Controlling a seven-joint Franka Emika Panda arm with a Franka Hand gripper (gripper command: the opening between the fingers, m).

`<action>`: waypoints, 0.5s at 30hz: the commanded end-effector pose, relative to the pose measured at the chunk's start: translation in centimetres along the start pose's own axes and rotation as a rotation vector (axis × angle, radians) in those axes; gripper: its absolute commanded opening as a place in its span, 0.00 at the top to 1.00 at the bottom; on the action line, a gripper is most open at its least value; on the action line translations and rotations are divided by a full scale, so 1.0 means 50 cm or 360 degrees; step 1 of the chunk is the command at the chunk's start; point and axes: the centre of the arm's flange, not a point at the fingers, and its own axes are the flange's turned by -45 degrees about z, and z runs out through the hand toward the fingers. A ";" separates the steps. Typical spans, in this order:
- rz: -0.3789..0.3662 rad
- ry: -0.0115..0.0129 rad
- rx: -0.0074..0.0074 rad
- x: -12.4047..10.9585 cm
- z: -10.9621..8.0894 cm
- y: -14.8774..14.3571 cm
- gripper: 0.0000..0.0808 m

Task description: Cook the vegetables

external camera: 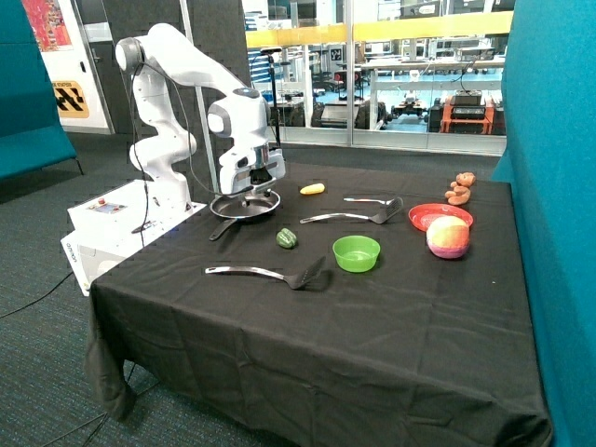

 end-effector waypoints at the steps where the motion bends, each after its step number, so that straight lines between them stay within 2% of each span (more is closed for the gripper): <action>1: 0.0013 -0.00125 0.00120 0.039 0.032 0.030 0.11; 15: 0.0012 -0.00125 0.00120 0.085 0.071 0.041 0.10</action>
